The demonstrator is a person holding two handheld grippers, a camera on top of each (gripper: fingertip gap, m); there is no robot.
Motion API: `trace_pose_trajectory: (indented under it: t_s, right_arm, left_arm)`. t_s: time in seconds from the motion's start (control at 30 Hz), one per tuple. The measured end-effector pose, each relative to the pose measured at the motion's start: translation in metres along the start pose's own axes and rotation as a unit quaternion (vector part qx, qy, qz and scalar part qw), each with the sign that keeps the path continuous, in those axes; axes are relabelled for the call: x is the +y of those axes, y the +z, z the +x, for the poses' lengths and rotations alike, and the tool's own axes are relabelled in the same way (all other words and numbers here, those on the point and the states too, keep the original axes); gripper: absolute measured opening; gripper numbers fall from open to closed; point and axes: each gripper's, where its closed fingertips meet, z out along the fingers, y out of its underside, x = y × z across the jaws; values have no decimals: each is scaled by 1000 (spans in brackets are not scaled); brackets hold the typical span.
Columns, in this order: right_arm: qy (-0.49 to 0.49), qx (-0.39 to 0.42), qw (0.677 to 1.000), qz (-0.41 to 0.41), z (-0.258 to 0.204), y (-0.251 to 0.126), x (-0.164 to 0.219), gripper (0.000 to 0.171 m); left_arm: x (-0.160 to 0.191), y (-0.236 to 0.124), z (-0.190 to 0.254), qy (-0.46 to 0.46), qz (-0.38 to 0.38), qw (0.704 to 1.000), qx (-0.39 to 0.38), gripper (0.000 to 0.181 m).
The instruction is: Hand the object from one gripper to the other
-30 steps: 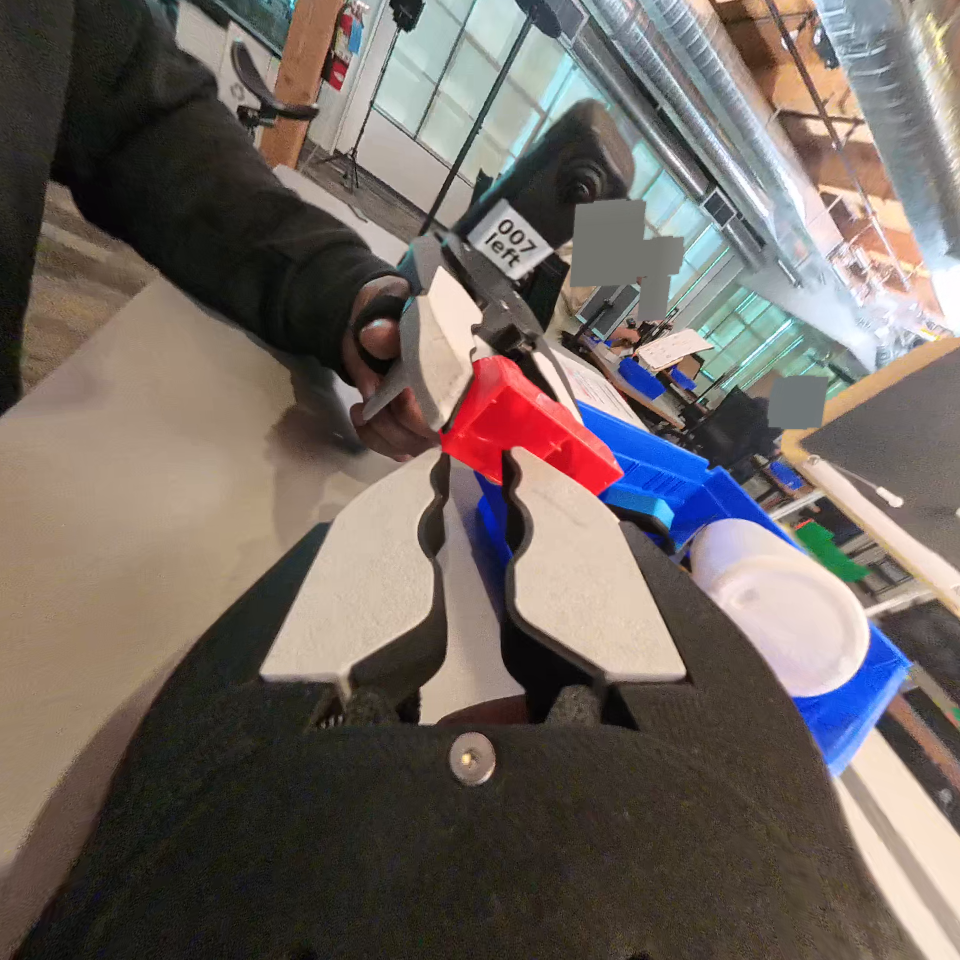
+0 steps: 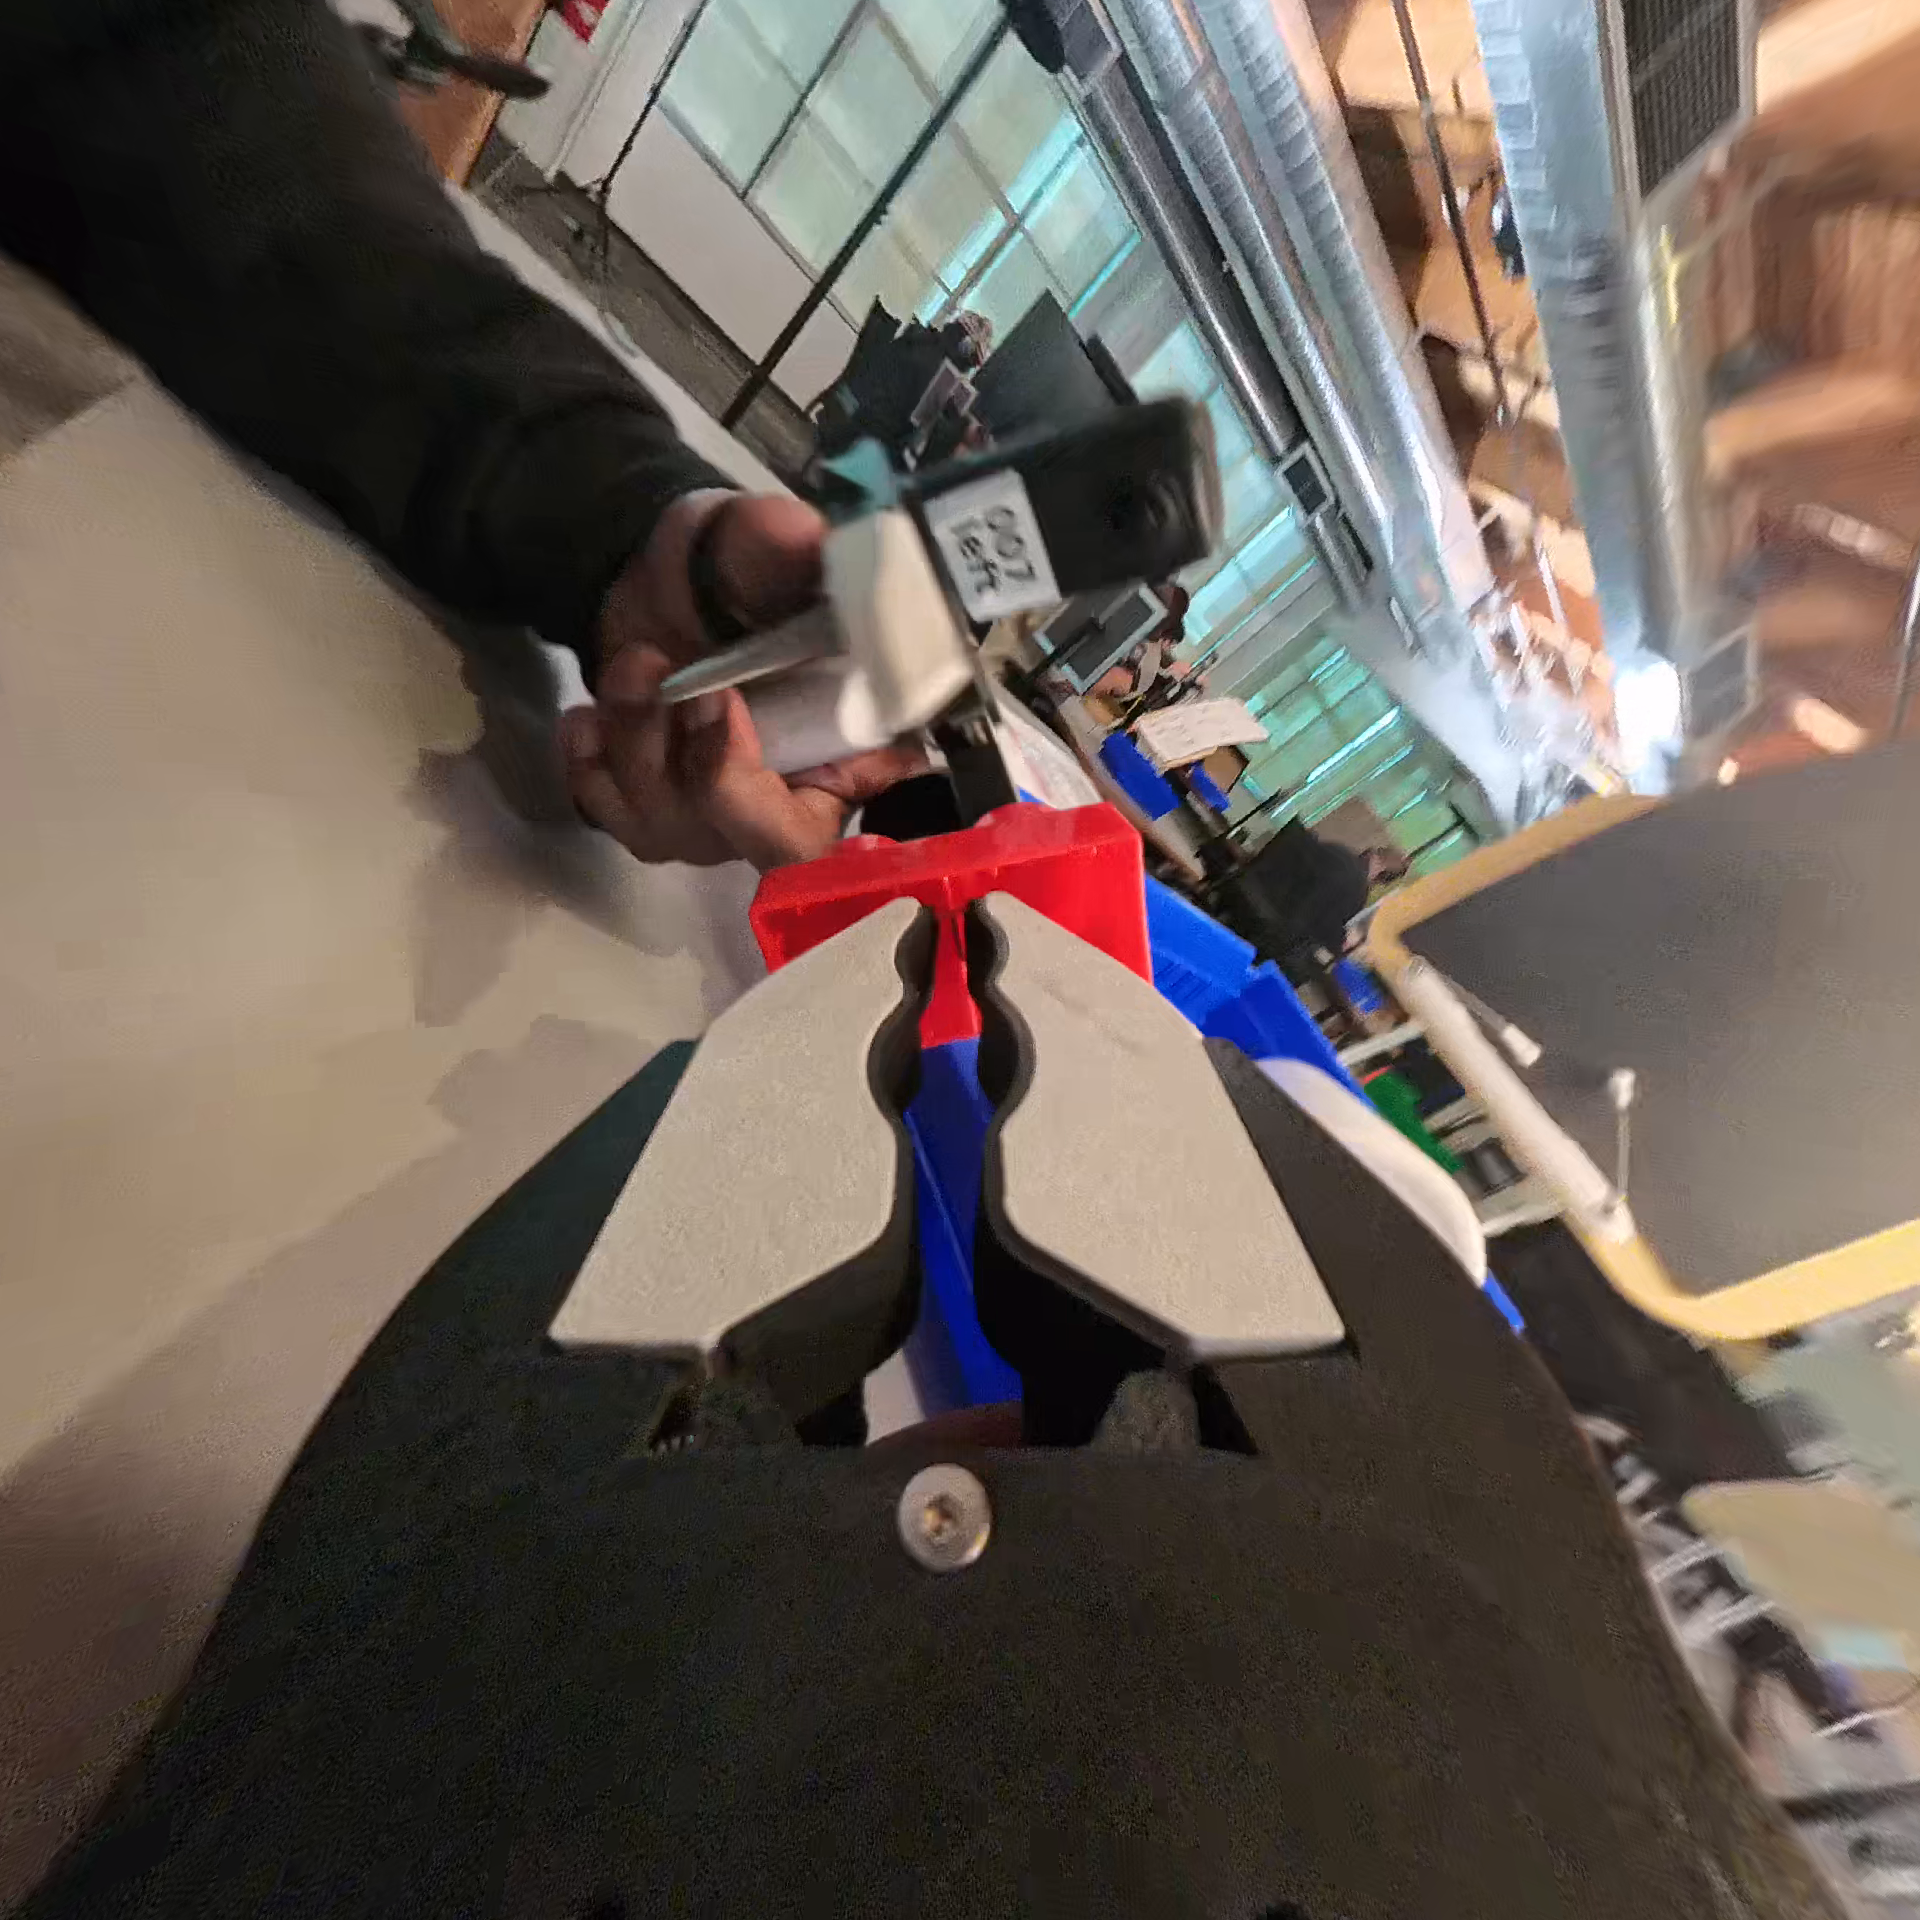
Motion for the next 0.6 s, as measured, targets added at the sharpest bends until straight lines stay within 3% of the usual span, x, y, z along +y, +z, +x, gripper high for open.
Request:
trace_pose_trajectory:
  t_s: [0.1, 0.2, 0.33, 0.43, 0.6]
  right_arm:
    - [-56, -13, 998, 4, -15, 3, -4, 5]
    - [-54, -22, 998, -5, -21, 5, -1, 6]
    - [0, -20, 999, -25, -15, 6, 8, 7]
    - [84, -24, 996, -37, -5, 6, 15, 11]
    - [222, -21, 975, -19, 17, 0, 18, 22]
  left_arm:
    - [6, 1, 1, -34, -13, 999, 20, 68]
    - [23, 6, 12, 13, -55, 998, 39, 37]
    - [16, 4, 3, 130, -54, 990, -27, 37]
    - [9, -1, -7, 225, -54, 968, -93, 37]
    - [4, -7, -26, 374, -90, 901, -200, 37]
